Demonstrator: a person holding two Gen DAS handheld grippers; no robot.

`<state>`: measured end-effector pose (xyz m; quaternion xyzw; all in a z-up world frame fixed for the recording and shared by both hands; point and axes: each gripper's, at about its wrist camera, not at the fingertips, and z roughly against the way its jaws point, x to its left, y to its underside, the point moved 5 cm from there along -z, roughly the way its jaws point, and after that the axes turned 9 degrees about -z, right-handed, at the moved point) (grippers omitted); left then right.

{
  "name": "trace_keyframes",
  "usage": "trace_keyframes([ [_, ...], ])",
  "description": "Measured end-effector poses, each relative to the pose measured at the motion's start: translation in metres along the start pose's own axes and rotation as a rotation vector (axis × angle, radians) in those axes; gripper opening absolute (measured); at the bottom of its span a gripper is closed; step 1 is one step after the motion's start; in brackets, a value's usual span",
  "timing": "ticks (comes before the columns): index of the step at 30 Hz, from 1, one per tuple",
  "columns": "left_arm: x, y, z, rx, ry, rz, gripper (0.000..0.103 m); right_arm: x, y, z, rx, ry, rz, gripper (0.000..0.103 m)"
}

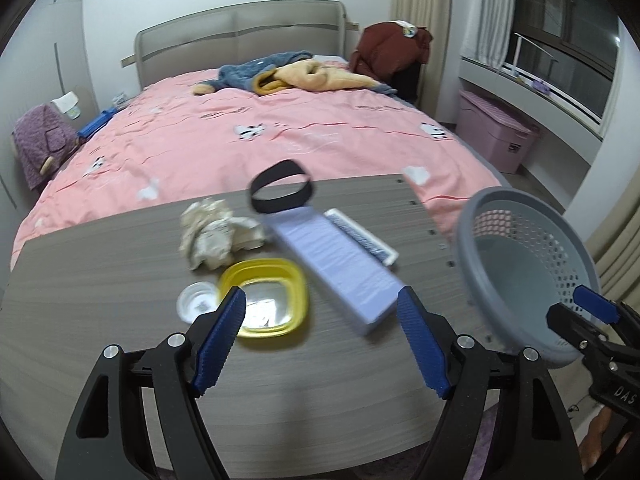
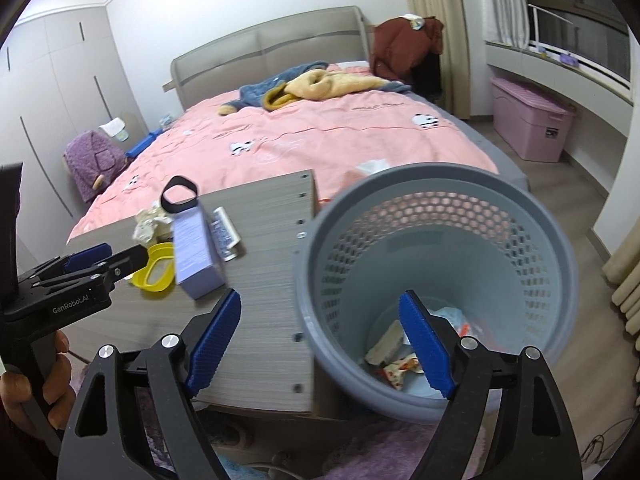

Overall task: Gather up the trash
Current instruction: 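Move both grippers back over the desk board toward the remaining items, then grasp the black strap on the lavender box with the right gripper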

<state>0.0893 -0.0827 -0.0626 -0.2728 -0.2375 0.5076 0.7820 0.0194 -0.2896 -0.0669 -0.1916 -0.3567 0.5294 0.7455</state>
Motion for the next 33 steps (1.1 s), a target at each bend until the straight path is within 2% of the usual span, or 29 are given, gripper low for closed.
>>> trace_keyframes([
  [7, 0.058, 0.025, 0.005, 0.022, -0.075, 0.090, 0.075, 0.034, 0.006, -0.014, 0.028, -0.036, 0.042, 0.081],
  [15, 0.107, 0.041, 0.006, 0.035, -0.135, 0.164, 0.075, 0.066, 0.010, -0.030, 0.054, -0.062, 0.092, 0.084],
  [25, 0.125, 0.053, 0.001, 0.064, -0.138, 0.176, 0.075, 0.095, 0.006, -0.057, 0.073, -0.090, 0.128, 0.085],
  [33, 0.131, 0.050, 0.001, 0.052, -0.144, 0.168, 0.075, 0.121, -0.009, -0.086, 0.070, -0.096, 0.181, 0.085],
])
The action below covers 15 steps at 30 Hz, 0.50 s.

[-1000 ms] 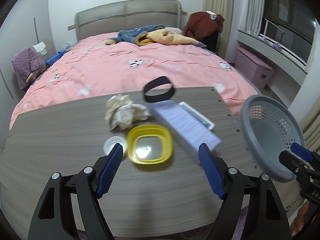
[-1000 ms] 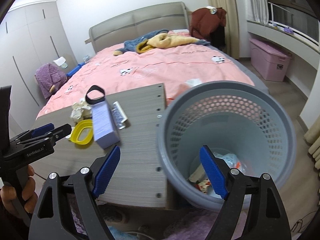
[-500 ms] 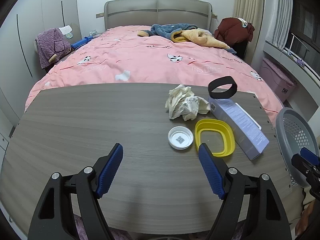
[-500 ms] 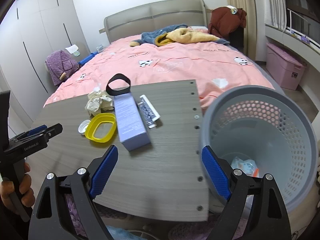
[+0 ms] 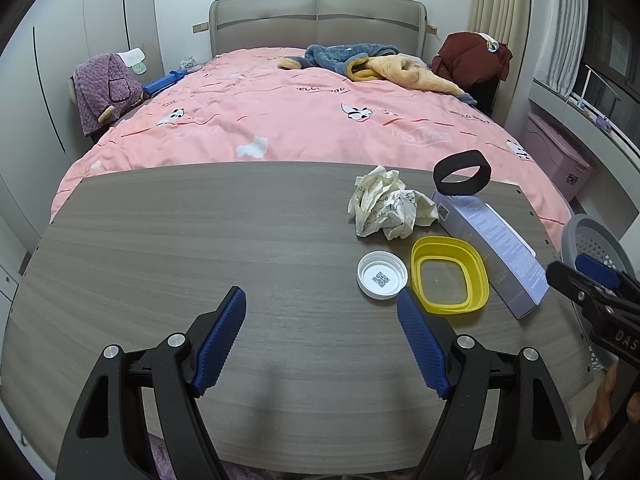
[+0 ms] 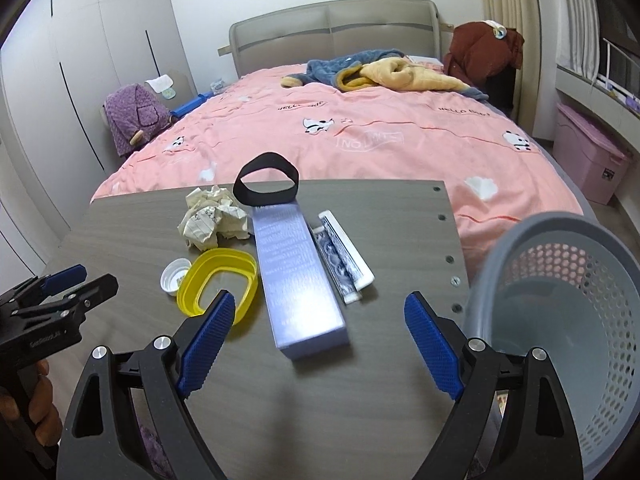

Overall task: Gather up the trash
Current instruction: 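Grasp the black strap on the lavender box with the right gripper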

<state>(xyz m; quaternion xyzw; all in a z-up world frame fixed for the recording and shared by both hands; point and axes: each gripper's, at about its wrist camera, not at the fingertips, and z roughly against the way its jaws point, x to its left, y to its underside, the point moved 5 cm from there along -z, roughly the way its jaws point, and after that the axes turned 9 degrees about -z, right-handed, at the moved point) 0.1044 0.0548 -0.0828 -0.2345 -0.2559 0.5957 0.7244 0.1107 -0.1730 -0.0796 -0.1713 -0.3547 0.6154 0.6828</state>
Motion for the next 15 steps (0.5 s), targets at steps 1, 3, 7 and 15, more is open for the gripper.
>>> trace_keyframes([
  [1, 0.000, 0.000, -0.001, -0.001, 0.001, 0.000, 0.075, 0.001, -0.003, -0.003, 0.000, 0.000, 0.004, 0.085],
  [3, 0.001, -0.002, -0.003, -0.001, 0.002, 0.003, 0.075, 0.005, -0.013, -0.010, -0.001, -0.010, 0.002, 0.085],
  [7, 0.004, -0.007, -0.010, 0.001, -0.004, 0.006, 0.075, 0.015, -0.032, -0.022, -0.010, -0.043, -0.011, 0.085],
  [15, 0.015, -0.010, -0.026, 0.021, -0.008, 0.028, 0.075, 0.046, -0.065, -0.059, 0.002, -0.063, 0.000, 0.085],
])
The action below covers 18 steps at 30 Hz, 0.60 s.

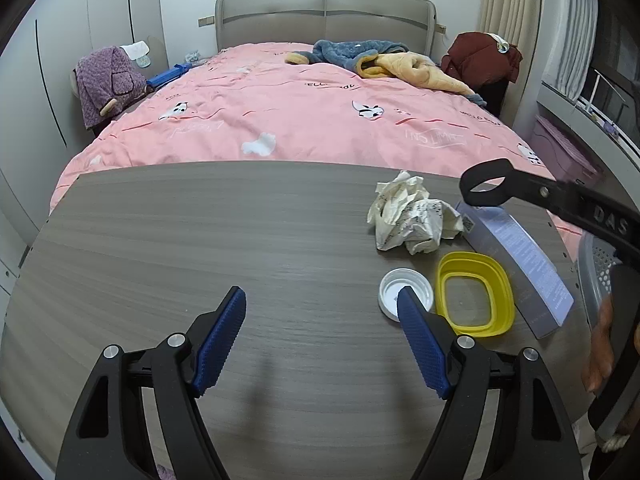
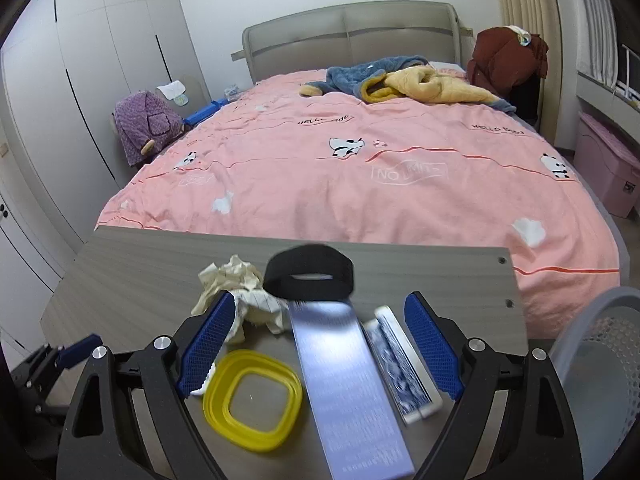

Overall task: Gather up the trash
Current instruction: 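Grasp the black strap on the lavender box with the right gripper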

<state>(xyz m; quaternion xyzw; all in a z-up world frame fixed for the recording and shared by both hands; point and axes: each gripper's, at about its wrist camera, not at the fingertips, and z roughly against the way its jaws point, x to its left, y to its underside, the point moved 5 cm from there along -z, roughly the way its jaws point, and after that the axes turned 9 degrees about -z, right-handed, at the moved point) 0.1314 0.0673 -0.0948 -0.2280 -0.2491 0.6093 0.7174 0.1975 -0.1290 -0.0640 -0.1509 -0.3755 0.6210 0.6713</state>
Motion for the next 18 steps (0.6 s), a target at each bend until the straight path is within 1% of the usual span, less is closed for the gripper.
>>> trace_keyframes([
  [5, 0.008, 0.000, -0.006, 0.003, -0.005, 0.016, 0.075, 0.009, -0.010, -0.025, 0.025, 0.026, 0.008, 0.085],
  [7, 0.010, 0.000, -0.007, 0.001, -0.008, 0.019, 0.075, 0.010, -0.011, -0.034, 0.039, 0.035, 0.011, 0.083],
  [9, 0.012, 0.000, -0.009, 0.004, -0.005, 0.025, 0.075, 0.010, -0.010, -0.041, 0.054, 0.046, 0.016, 0.069],
  [10, 0.012, 0.000, -0.009, 0.005, -0.002, 0.027, 0.075, 0.011, -0.010, -0.044, 0.064, 0.045, 0.018, 0.066],
  [12, 0.013, 0.001, -0.010, 0.006, -0.001, 0.027, 0.075, 0.011, -0.007, -0.048, 0.082, 0.043, 0.025, 0.054],
  [13, 0.013, 0.001, -0.010, 0.006, -0.001, 0.027, 0.075, 0.011, -0.006, -0.049, 0.082, 0.044, 0.030, 0.052],
  [15, 0.013, 0.001, -0.010, 0.006, 0.003, 0.026, 0.075, 0.013, -0.004, -0.045, 0.070, 0.042, 0.044, 0.040],
  [16, 0.012, 0.001, -0.009, 0.006, 0.006, 0.025, 0.075, 0.014, -0.003, -0.042, 0.066, 0.039, 0.050, 0.037],
  [18, 0.009, 0.001, -0.008, 0.006, 0.012, 0.021, 0.075, 0.016, -0.002, -0.038, 0.065, 0.029, 0.058, 0.028],
])
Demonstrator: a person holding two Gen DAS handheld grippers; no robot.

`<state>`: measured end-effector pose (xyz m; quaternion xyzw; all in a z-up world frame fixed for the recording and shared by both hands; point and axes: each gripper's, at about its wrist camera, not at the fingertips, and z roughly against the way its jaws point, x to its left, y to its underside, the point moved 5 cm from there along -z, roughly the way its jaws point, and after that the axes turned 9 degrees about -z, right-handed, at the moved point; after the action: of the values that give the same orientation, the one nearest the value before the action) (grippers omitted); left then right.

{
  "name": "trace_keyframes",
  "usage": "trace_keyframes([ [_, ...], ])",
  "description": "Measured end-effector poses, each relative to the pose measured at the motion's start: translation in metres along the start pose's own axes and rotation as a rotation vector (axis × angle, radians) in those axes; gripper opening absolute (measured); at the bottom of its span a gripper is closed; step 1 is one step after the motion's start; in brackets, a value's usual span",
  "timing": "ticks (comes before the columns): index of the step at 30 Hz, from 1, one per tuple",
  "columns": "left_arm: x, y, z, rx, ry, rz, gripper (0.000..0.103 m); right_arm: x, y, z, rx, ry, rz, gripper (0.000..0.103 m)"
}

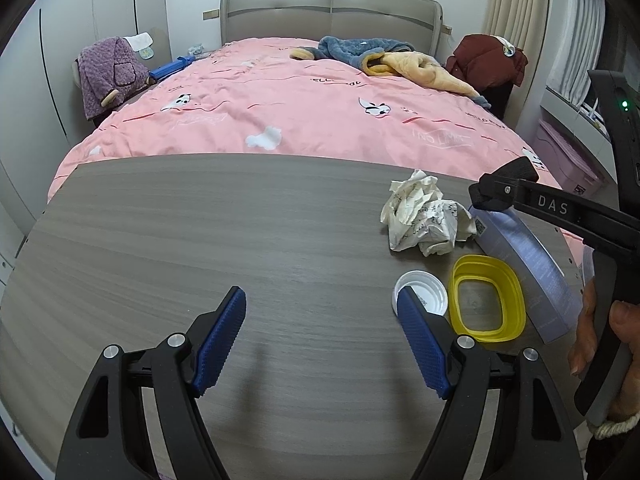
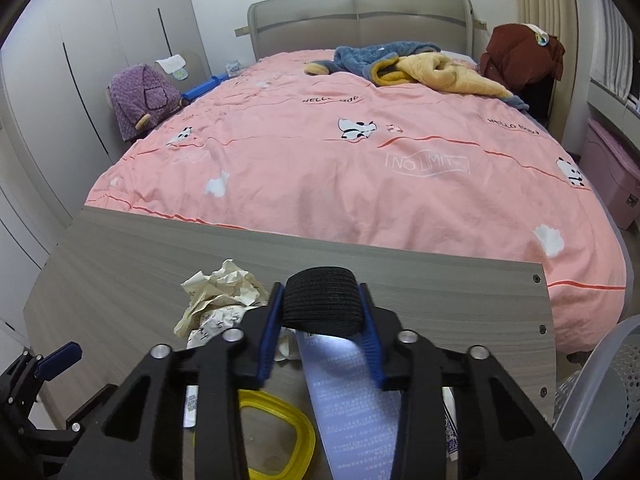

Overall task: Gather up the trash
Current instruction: 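Grasp the black strap on the lavender box with the right gripper, then grasp the yellow plastic lid with the left gripper while the right holds the strap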

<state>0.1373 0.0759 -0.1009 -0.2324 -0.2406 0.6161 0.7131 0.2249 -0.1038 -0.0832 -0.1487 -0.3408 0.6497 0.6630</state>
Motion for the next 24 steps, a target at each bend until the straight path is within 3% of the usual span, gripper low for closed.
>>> trace_keyframes([
  [4, -0.009, 0.000, 0.003, -0.007, 0.013, -0.018, 0.075, 0.001, 0.003, 0.013, -0.011, -0.022, -0.001, 0.020],
  [11, -0.031, 0.000, 0.007, -0.001, 0.055, -0.053, 0.075, -0.011, 0.017, 0.054, -0.046, -0.025, -0.017, 0.020],
  [24, -0.098, 0.012, 0.002, 0.061, 0.161, -0.157, 0.075, -0.056, 0.073, 0.123, -0.075, 0.010, -0.091, 0.020],
])
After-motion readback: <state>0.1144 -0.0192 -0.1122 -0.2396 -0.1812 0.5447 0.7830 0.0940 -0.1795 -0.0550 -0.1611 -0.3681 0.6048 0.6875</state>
